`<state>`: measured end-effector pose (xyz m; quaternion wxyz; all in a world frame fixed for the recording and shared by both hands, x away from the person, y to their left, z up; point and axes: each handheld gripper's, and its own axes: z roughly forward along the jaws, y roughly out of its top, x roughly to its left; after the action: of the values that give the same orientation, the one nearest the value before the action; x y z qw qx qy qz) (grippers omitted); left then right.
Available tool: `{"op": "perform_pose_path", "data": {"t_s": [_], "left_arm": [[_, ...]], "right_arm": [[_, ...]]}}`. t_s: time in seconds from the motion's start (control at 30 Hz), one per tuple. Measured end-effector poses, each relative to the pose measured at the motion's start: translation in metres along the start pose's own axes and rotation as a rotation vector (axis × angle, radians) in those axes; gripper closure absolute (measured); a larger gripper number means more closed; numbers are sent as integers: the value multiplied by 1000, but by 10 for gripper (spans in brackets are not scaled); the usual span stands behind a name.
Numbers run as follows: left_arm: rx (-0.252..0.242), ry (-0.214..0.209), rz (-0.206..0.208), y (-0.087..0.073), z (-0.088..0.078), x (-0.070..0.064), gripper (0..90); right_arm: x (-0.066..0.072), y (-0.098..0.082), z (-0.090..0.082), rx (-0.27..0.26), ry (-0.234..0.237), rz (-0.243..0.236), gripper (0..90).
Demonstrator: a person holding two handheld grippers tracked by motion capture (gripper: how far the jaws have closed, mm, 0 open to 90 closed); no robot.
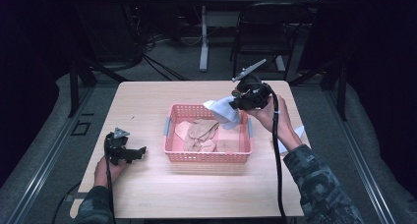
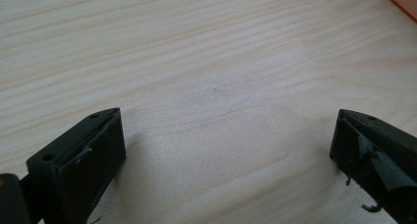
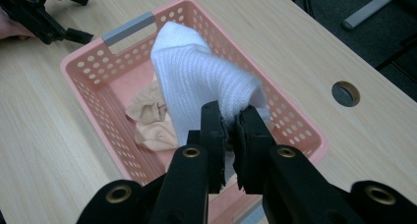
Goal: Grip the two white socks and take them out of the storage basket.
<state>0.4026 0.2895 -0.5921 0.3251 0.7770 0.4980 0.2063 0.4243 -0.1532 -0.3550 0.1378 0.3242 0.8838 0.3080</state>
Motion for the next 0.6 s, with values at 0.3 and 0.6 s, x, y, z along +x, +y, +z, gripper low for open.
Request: {"op": "perform_pose_path", "data": {"t_s": [0.3,0.6], "left_arm": [[0,0,-1,0,0,0,1],[0,0,0,0,0,0,1]], "right_arm": [[-6,8,-28,-49,-15,5,833],[-11,9,-60,-88,-54,4,833]]}}
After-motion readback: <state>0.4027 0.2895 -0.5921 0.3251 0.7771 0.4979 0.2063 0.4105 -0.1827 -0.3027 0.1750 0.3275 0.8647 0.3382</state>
